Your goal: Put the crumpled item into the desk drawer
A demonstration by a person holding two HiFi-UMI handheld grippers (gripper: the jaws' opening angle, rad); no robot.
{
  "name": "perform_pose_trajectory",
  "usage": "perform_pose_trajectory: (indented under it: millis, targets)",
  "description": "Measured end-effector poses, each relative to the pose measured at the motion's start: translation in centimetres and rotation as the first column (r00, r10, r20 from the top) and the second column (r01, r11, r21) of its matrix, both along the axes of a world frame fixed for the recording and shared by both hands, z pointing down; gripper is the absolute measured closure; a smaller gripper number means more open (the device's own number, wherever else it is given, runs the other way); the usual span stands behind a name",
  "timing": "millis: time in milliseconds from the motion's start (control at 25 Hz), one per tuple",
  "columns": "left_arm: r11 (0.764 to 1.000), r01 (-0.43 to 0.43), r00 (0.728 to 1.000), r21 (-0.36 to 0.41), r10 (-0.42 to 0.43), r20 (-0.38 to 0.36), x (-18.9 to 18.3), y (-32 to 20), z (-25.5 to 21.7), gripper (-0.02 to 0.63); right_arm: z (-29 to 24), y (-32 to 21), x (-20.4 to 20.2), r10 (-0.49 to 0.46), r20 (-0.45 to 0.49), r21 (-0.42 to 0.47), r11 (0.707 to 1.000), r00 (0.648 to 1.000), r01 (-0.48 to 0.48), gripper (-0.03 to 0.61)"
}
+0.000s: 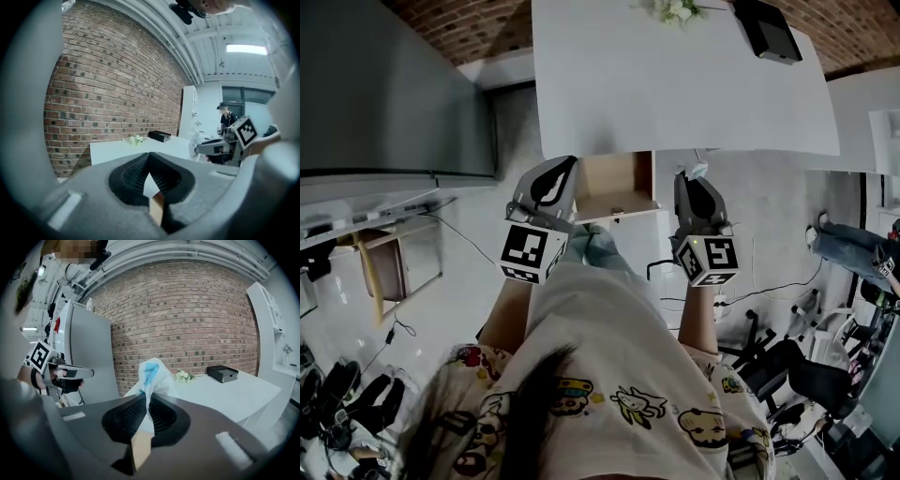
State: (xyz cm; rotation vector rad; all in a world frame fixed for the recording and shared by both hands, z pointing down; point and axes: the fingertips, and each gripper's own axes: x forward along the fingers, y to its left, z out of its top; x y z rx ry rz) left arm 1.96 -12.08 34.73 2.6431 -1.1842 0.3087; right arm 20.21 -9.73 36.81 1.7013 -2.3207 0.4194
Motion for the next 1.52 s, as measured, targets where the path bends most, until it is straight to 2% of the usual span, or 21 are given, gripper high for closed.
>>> perform_pose_trajectory:
  millis: [400, 720, 1040, 1240, 1520]
  targets:
    - [0.997, -0.051, 0.998, -0.064, 0.053, 0.025, 0.0, 1.1, 3.2, 0.614, 3.8, 0.2, -0.5, 0.018, 0.007, -0.080, 0.997, 1.000, -0.017, 0.553]
    - [0.988, -0.105, 0.992, -0.113, 0.112, 0.056, 1.5, 1.9, 6.2, 0.614, 7.8, -0.1, -1.0, -0.007, 0.027, -0.139, 0.990, 1.000, 0.011, 0.553]
    - [0.975, -0.142, 0.985, -0.172, 0.156, 0.074, 2.8, 3.2, 11.4, 0.614, 13.5, 0.2, -1.0, -0.048, 0.012, -0.203, 0.978, 0.999, 0.049, 0.552]
    - [0.970, -0.144, 0.984, -0.198, 0.162, 0.079, 3.3, 3.3, 14.6, 0.614, 17.3, 0.3, -1.6, -0.072, 0.026, -0.253, 0.964, 0.997, 0.076, 0.552]
    - [0.967, -0.106, 0.988, -0.233, 0.128, 0.084, 3.9, 3.0, 19.3, 0.614, 22.9, 0.2, -2.8, -0.122, 0.027, -0.313, 0.942, 0.992, 0.124, 0.552]
